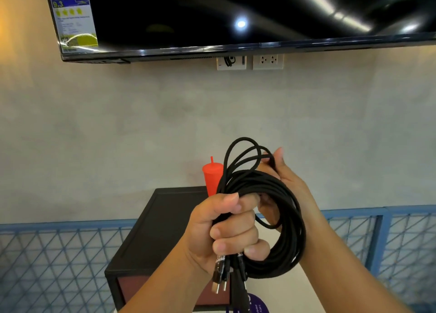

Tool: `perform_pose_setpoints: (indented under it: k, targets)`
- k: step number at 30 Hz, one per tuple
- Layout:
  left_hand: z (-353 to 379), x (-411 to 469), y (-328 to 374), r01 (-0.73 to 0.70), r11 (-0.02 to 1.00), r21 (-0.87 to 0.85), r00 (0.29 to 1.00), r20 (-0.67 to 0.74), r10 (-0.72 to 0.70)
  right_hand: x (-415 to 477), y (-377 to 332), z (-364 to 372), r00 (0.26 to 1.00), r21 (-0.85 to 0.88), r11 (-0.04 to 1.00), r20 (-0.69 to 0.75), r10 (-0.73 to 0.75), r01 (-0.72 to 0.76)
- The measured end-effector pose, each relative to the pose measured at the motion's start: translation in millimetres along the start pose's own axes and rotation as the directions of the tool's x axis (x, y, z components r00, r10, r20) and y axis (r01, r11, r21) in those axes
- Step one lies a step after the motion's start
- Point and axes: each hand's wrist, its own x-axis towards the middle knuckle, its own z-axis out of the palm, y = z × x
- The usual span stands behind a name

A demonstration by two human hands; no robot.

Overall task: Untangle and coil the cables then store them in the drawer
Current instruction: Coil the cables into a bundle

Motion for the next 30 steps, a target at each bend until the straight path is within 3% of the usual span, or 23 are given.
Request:
perform_pose_setpoints:
  k: [3,5,10,14,17,19,22,26,30]
  targets:
    - [-3.2,-2.3,0.2,0.037,0.999,0.027,0.999,0.026,-0.037,-8.9,3.4,1.7,0.957,0.198,0.937,0.090,0.277,-0.289]
    - [-8.1,-4.8,1.5,0.073,0.995,0.069,0.997,0.014,-0.074,-13.8,6.1,-2.9,0.908,0.204,0.887,0.165,0.386,-0.414]
    - [-14.1,-11.9,12.4,0.051,0.988,0.148,0.974,-0.226,-0.016,-20.1,15.9,-14.7,0.929,0.035,0.929,0.025,0.368,-0.369]
    - [-15.5,-11.8,16.9,0.083,0.951,0.296,0.855,-0.512,0.085,-26.2,19.4,-14.0,0.987,-0.013,0.988,-0.052,0.155,-0.155]
    - [-15.8,-10.8,13.3,0.135,0.923,0.359,0.783,-0.610,0.123,-27.9,19.9,-22.5,0.992,-0.159,0.979,0.004,0.129,-0.127]
    - [-17.7,-11.5,12.4,0.179,0.901,0.396,0.748,-0.649,0.136,-28.0,19.4,-29.0,0.990,-0.321,0.941,0.042,0.132,-0.112]
    - [-20.4,-11.5,12.6,0.183,0.885,0.428,0.713,-0.678,0.180,-28.6,20.4,-31.6,0.985,-0.589,0.795,-0.002,0.175,-0.143]
    - [-21.8,-7.7,7.5,0.194,0.852,0.486,0.668,-0.701,0.248,-26.2,26.9,-30.9,0.974,-0.641,0.734,-0.150,0.167,-0.225]
    - [-23.5,-5.4,11.5,0.189,0.826,0.531,0.577,-0.741,0.344,-28.2,33.5,-31.6,0.965,-0.713,0.651,-0.219,0.145,-0.260]
